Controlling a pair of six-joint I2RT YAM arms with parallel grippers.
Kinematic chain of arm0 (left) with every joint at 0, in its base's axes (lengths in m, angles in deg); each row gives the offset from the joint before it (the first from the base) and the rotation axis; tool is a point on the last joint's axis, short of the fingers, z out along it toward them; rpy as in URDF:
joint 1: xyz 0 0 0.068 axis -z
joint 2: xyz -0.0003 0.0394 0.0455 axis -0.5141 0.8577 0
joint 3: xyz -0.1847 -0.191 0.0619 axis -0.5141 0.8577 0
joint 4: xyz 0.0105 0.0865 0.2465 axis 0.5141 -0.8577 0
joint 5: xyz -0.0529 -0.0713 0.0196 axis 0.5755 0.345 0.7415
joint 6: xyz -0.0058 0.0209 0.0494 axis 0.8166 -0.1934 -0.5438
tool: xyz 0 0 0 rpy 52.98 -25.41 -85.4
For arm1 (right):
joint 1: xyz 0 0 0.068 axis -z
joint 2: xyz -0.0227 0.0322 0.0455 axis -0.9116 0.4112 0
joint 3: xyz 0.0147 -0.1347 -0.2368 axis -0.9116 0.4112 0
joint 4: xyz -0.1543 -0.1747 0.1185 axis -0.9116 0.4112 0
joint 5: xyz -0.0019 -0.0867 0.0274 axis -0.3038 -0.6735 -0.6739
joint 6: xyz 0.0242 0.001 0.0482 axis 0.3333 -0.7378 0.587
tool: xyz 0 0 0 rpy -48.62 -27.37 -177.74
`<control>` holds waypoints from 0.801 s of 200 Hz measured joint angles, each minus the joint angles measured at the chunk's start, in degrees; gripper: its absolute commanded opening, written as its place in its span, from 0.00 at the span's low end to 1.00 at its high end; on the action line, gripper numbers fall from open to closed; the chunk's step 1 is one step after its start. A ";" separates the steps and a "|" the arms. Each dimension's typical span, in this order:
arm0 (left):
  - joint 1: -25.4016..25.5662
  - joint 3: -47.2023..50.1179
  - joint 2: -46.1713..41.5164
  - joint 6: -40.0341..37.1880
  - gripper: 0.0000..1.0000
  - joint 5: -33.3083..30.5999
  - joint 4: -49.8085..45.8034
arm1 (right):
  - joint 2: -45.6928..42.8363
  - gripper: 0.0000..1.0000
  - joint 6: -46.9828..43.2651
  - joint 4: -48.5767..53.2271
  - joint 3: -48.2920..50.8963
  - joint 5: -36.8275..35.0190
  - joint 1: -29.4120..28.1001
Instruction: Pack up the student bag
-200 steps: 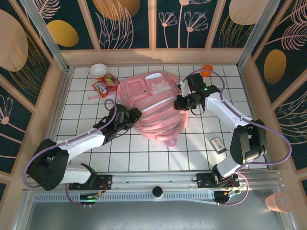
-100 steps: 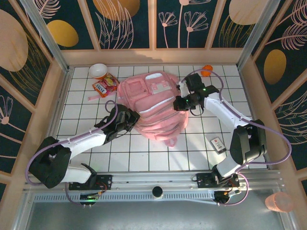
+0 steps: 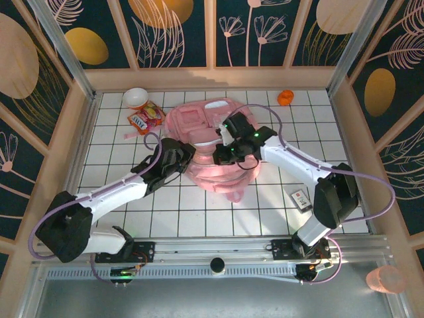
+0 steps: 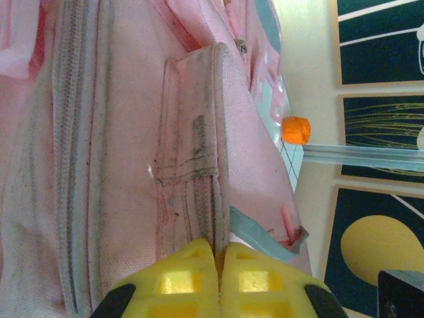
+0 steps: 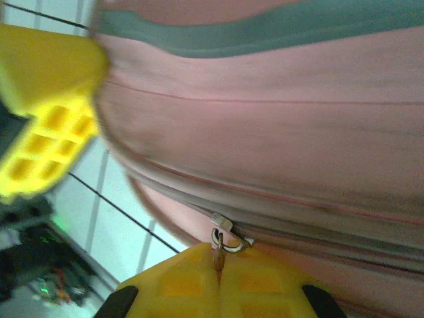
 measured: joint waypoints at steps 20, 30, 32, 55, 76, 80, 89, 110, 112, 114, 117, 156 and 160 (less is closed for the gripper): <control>0.87 -1.01 1.03 0.37 0.00 -0.11 0.17 | 1.14 0.00 4.87 -4.92 0.00 0.87 -3.08; 1.03 -1.18 1.14 0.59 0.00 -0.33 0.15 | 1.84 0.00 7.28 -7.21 0.17 0.87 -3.82; 1.05 -1.20 1.16 0.59 0.00 -0.42 0.17 | 1.92 0.00 7.67 -7.76 0.31 0.87 -3.91; 1.09 -1.29 1.25 0.59 0.00 -1.36 0.17 | 2.21 0.02 10.82 -11.10 1.57 0.81 -4.28; 1.22 -1.29 1.22 0.59 0.00 -1.75 0.17 | 1.79 0.22 10.91 -11.87 2.03 0.63 -4.26; 1.25 -1.29 1.22 0.59 0.00 -1.75 0.20 | 1.62 0.25 10.56 -12.04 2.21 0.76 -4.26; 1.31 -1.29 1.22 0.59 0.00 -1.73 0.20 | 0.68 0.29 9.84 -12.04 2.67 0.72 -4.33; 1.31 -1.25 1.16 0.50 0.00 -1.70 0.20 | -4.76 0.35 6.08 -11.85 4.81 0.09 -3.67; 1.31 -1.25 1.16 0.52 0.00 -1.70 0.20 | -5.46 0.36 5.53 -11.91 5.07 -0.02 -3.54; 1.31 -1.25 1.16 0.50 0.00 -1.70 0.20 | -6.21 0.36 5.20 -11.89 5.27 -0.04 -3.43; 1.31 -1.25 1.16 0.44 0.00 -1.70 0.17 | -7.39 0.37 4.55 -11.85 5.64 -0.50 -3.08; 1.29 -1.25 0.68 -0.35 0.00 -1.46 0.15 | -24.87 0.45 -8.59 -16.79 13.03 -3.78 3.13; 1.29 -1.25 0.57 -0.35 0.00 -1.46 0.15 | -26.27 0.46 -10.73 -17.81 13.97 -3.82 3.91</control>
